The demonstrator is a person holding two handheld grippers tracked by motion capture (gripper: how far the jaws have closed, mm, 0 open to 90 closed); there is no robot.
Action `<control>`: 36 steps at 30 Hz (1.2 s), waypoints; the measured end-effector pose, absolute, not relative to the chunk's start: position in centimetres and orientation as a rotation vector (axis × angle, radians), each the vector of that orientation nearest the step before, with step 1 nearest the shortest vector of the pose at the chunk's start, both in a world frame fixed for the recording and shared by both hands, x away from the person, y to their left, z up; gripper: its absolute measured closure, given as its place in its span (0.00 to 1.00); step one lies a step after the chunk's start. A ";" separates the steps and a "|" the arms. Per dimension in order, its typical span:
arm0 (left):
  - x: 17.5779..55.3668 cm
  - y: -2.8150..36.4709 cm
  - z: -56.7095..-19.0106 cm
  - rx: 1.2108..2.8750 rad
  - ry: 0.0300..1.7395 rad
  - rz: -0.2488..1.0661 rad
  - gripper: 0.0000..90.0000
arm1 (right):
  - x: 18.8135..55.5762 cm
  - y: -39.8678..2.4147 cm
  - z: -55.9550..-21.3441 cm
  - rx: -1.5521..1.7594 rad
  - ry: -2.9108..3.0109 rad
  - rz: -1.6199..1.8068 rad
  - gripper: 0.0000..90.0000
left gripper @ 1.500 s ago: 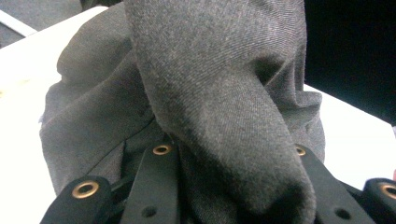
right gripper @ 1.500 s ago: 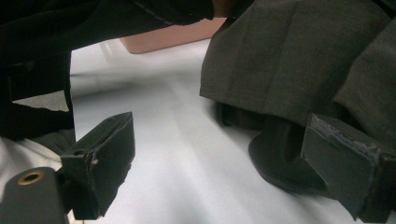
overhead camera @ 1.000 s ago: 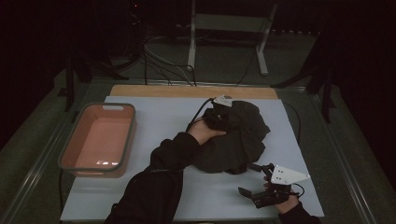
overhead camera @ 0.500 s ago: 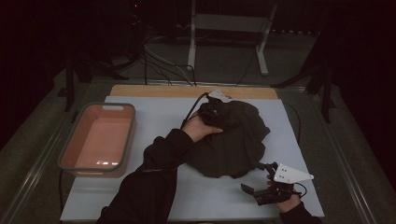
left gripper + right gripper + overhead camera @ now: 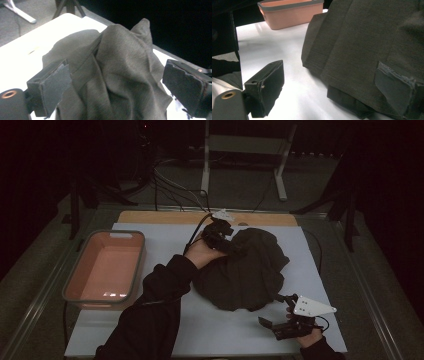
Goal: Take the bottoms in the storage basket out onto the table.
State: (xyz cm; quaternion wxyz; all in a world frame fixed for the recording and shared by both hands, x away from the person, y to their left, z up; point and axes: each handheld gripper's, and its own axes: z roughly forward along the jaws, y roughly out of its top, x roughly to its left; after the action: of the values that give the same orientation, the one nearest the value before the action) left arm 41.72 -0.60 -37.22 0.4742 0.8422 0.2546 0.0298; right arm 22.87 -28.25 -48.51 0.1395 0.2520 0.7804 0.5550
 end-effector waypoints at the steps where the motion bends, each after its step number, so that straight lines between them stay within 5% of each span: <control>1: 41.7 -0.4 -37.1 2.066 0.619 0.079 0.05 | 22.9 -28.2 -48.5 0.728 2.255 1.604 0.11; 18: 41.5 2.5 -35.9 2.064 0.651 0.256 0.00 | 22.9 -28.3 -48.6 0.726 2.256 1.609 0.11; 36: 40.6 4.9 -36.0 2.057 0.641 0.303 0.00 | 22.9 -28.1 -48.6 0.722 2.266 1.596 0.11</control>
State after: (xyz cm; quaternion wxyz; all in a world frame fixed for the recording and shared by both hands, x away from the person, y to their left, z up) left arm 40.65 4.95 -36.00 0.4642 0.8374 0.2609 0.1231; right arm 22.90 -28.14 -48.57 0.1382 0.2495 0.7836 0.5519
